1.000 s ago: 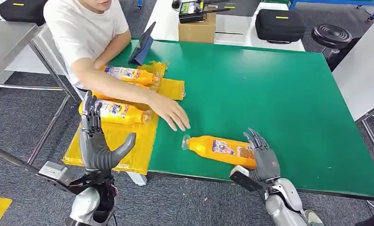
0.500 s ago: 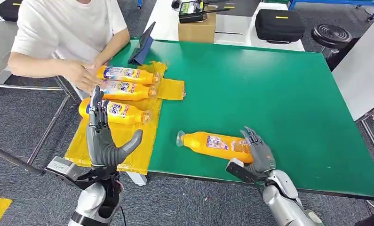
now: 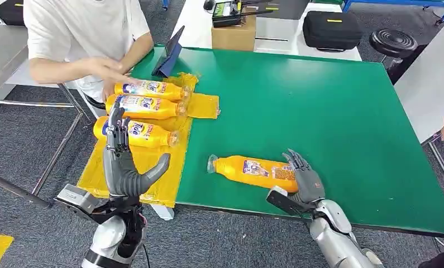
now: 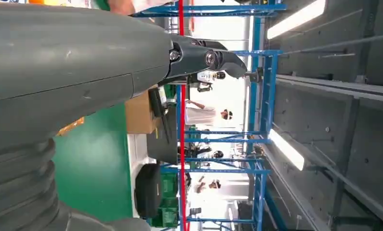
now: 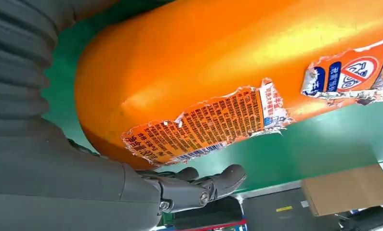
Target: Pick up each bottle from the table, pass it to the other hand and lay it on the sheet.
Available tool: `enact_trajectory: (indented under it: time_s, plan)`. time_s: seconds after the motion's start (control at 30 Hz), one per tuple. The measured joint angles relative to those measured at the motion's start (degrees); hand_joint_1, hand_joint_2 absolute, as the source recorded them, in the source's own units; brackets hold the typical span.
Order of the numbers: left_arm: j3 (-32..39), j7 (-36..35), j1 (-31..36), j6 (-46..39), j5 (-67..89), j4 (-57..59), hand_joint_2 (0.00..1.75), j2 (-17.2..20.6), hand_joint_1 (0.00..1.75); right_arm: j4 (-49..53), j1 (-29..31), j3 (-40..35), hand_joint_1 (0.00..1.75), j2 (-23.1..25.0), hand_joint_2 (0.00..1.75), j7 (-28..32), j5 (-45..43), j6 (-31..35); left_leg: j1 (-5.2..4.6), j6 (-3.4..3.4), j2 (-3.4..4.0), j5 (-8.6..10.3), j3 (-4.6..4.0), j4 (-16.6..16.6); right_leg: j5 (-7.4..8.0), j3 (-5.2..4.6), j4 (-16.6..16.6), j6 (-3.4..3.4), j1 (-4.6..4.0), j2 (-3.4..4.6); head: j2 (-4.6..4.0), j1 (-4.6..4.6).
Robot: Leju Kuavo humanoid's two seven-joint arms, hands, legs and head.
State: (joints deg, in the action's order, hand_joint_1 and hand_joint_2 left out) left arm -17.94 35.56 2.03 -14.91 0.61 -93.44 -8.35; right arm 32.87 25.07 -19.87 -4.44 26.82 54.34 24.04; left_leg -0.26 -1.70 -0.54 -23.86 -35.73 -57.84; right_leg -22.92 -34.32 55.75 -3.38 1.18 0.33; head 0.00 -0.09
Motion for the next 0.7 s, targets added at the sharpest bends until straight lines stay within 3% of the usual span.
enact_trajectory:
  time_s: [0.03,0.07,0.1,0.13,0.5,0.7]
  plan:
    - [0.0,0.0,0.0,0.0,0.0,0.0,1.75,0.0,0.0,-0.1,0.0,0.0,0.0,0.0,1.75,0.0,0.0,0.0,0.0,0.0,0.0,0.0,0.0,0.0,0.0,0.0,0.0,0.0,0.0,0.0,0.0,0.0]
    - [0.0,0.0,0.0,0.0,0.0,0.0,1.75,0.0,0.0,-0.2,0.1,0.0,0.37,0.0,1.75,0.0,-0.2,-0.2,0.0,0.0,0.0,0.0,0.0,0.0,0.0,0.0,0.0,0.0,0.0,0.0,0.0,0.0]
    - [0.0,0.0,0.0,0.0,0.0,0.0,1.75,0.0,0.0,-0.3,0.1,0.0,1.48,0.1,1.75,0.1,-0.5,-0.8,0.0,0.0,0.0,0.0,0.0,0.0,0.0,0.0,0.0,0.0,0.0,0.0,0.0,0.0]
    - [-0.1,0.0,0.0,0.1,-0.1,0.0,1.75,0.0,0.0,-0.4,0.2,0.0,1.75,0.1,1.75,0.1,-1.0,-1.6,0.0,0.0,0.0,0.0,0.0,0.0,0.0,0.0,0.0,0.0,0.0,0.0,0.0,0.0]
    - [-1.4,-2.0,1.2,4.4,-4.1,0.9,1.75,0.3,0.0,-4.5,6.0,-4.0,1.75,-0.3,1.75,-5.4,0.7,-14.0,0.0,0.07,0.39,-0.12,0.42,0.0,0.12,0.14,0.0,0.18,-0.02,0.41,0.0,0.0]
    - [-1.6,-3.3,1.8,6.7,-5.7,1.6,1.75,0.6,0.0,-6.7,9.4,-6.3,1.75,-0.6,1.75,-10.9,0.9,-20.7,0.04,0.24,0.63,-0.33,1.2,0.0,-0.02,0.21,-0.1,0.34,-0.06,0.69,0.0,0.0]
